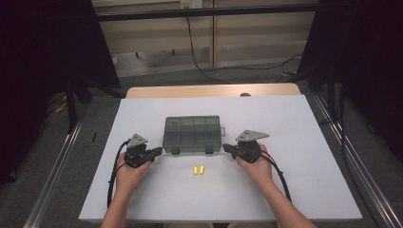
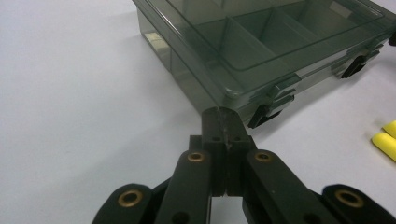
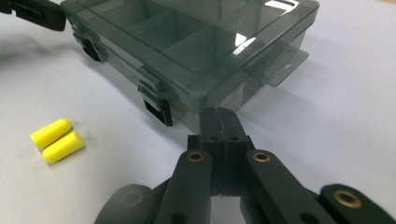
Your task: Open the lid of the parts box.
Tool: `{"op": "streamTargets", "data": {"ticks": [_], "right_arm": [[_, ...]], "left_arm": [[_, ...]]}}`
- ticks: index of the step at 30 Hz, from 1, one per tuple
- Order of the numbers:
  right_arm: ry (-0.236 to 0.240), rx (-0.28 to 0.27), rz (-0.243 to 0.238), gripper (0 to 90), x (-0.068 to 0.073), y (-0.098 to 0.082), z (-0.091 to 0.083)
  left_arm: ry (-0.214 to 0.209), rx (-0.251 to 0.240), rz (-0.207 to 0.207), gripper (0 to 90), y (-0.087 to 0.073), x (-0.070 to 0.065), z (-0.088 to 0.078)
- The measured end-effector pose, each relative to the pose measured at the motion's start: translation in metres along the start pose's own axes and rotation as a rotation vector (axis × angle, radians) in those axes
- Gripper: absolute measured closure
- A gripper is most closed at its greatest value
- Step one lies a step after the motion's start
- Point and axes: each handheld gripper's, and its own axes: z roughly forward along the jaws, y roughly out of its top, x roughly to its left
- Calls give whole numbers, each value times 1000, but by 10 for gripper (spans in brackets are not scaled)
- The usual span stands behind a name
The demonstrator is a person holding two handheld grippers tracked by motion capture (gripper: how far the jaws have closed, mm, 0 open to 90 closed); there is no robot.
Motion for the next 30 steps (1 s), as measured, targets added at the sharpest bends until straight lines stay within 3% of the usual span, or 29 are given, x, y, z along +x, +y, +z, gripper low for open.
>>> {"op": "streamTargets", "data": {"ticks": [3, 30], "right_arm": [[-9, 20, -8, 900, 1, -1, 1], [-20, 31, -40, 900, 3, 1, 5]], "left_arm": [[1, 0, 3, 900, 0, 0, 1], [8, 16, 6, 900, 1, 0, 3]]}}
